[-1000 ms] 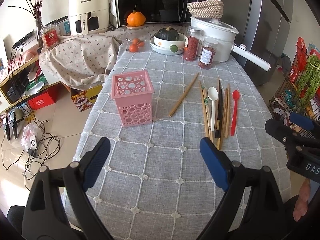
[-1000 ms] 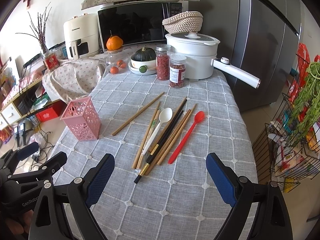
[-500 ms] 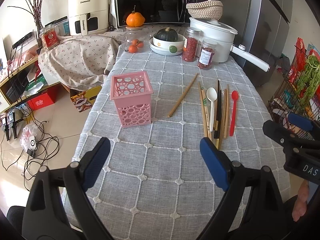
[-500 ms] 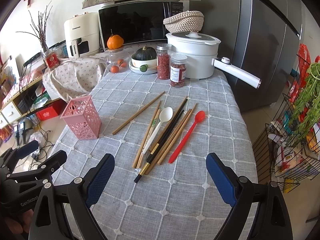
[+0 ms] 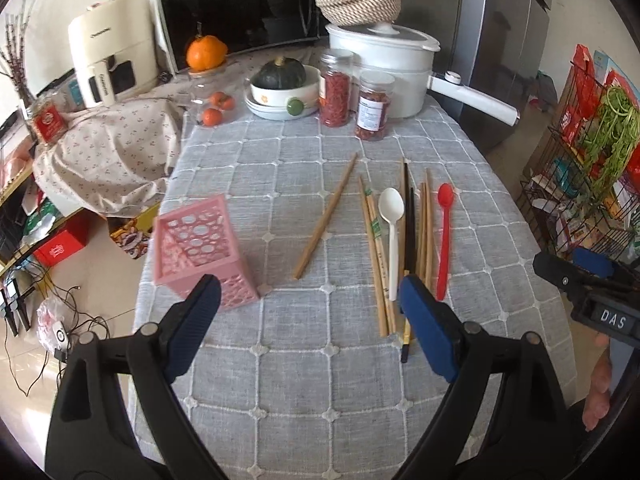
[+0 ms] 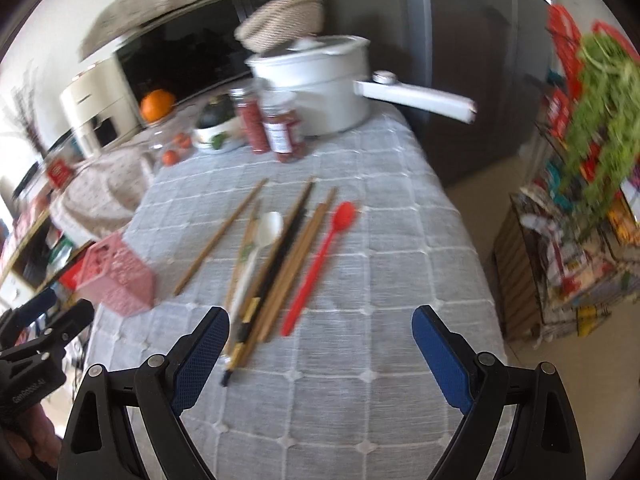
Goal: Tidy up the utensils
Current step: 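Grasp the loose wooden chopstick with the left tool while the right tool reaches toward the red spoon, then grasp the red spoon with the right tool while the left tool lifts its chopstick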
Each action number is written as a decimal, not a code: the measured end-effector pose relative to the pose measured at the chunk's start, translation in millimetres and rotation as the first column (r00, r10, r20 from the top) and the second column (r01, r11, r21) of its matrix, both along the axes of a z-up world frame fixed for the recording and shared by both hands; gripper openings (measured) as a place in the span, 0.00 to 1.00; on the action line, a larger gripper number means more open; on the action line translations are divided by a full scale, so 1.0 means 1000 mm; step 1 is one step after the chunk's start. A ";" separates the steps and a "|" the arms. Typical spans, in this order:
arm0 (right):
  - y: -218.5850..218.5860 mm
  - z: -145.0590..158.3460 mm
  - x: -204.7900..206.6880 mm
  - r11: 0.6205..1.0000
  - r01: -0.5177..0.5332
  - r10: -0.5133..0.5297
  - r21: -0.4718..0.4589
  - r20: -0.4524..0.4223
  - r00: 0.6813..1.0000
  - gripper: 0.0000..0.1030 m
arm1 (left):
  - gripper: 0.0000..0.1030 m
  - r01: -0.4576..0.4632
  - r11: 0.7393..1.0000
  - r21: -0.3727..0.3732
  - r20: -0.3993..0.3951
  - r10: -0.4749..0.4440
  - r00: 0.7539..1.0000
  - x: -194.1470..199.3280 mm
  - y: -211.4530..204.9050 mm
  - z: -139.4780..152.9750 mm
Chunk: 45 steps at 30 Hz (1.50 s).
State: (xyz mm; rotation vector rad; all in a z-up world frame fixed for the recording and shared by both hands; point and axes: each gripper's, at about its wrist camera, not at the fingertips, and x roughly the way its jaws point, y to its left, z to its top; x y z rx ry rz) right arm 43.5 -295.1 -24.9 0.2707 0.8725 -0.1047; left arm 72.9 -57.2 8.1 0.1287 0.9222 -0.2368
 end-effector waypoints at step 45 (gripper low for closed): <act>-0.045 -0.052 0.070 0.948 0.032 0.037 0.317 -0.209 0.977 0.49 | 0.08 0.119 0.953 -0.278 -0.004 -0.125 0.992 0.008 -0.005 -0.001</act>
